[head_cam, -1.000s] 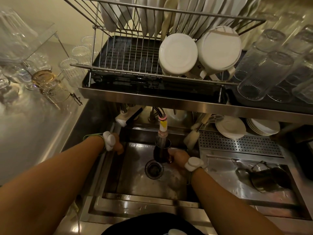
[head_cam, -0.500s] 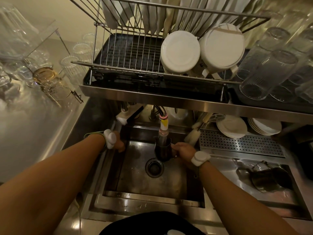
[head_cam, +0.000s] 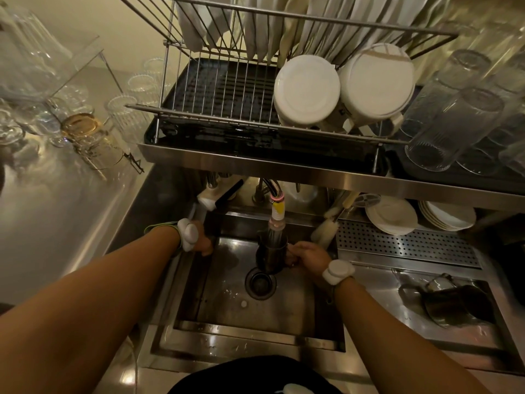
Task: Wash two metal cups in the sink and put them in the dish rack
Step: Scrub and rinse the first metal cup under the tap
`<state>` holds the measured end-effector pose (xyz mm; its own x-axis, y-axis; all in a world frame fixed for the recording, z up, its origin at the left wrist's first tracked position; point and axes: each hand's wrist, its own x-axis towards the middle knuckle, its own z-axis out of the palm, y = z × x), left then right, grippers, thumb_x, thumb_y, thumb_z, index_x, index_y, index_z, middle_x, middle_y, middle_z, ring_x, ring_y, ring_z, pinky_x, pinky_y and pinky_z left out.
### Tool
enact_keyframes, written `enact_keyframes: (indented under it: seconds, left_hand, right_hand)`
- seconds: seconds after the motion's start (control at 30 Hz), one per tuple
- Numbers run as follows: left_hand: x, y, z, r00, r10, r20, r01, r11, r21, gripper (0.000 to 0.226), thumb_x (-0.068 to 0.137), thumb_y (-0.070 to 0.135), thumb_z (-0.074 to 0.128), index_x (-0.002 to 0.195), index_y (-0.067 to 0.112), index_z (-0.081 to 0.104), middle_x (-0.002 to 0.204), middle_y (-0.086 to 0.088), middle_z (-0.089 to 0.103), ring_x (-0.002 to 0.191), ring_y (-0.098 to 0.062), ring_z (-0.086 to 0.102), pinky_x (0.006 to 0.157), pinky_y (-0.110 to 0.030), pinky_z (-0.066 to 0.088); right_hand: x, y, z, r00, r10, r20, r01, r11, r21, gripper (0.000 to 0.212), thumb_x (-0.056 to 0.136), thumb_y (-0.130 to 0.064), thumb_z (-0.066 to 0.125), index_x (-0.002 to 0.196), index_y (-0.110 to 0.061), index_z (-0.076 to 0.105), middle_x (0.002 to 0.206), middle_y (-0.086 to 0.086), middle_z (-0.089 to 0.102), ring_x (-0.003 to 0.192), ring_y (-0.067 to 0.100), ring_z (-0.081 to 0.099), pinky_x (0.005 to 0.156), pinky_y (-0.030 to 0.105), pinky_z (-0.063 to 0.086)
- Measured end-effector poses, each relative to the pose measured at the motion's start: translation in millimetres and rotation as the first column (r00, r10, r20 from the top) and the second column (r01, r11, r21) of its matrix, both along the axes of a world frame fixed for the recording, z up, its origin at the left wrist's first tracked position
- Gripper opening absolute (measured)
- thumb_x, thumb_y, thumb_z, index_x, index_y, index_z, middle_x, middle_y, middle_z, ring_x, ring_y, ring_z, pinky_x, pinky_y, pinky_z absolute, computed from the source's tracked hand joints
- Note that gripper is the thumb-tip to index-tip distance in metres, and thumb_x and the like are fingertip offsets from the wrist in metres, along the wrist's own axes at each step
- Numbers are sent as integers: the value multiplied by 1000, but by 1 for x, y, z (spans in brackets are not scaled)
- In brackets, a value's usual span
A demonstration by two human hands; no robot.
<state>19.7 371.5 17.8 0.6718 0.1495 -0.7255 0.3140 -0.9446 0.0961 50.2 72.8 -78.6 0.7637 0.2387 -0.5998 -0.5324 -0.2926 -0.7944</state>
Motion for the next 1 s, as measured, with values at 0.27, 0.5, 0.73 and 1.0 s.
enact_keyframes:
  seconds: [0.27, 0.5, 0.73, 1.0]
  left_hand:
    - [-2, 1, 0, 999, -33, -3, 33, 999, -28, 18, 87, 29, 61, 84, 12, 65, 101, -11, 65, 90, -23, 61, 49, -13, 34]
    - [-3, 1, 5, 1000, 1, -7, -2, 998, -66, 35, 89, 29, 60, 111, 3, 65, 99, -8, 62, 110, -29, 62, 58, -14, 36]
    - [-2, -1, -2, 995, 101, 12, -101, 995, -7, 41, 82, 32, 69, 111, 4, 66, 75, 1, 56, 70, -19, 58, 50, -15, 35]
    - [-3, -8, 6, 996, 83, 29, -83, 996, -9, 40, 89, 32, 60, 119, 5, 62, 109, -9, 64, 107, -25, 62, 51, -13, 31]
  right_hand:
    - [5, 0, 3, 999, 47, -19, -48, 998, -36, 27, 96, -25, 64, 71, -18, 69, 76, 7, 65, 81, 27, 60, 82, 49, 52]
    - [11, 7, 1, 1000, 30, 8, -29, 997, -76, 22, 97, -23, 64, 78, -13, 69, 79, 9, 65, 79, 25, 61, 80, 41, 51]
    - [14, 8, 3, 1000, -24, 7, 24, 999, -46, 17, 97, -20, 63, 83, -12, 67, 90, 13, 67, 90, 29, 63, 76, 38, 53]
    - [2, 4, -5, 1000, -26, 14, 27, 998, -65, 25, 96, -18, 65, 72, -11, 66, 74, 8, 64, 73, 22, 61, 69, 35, 52]
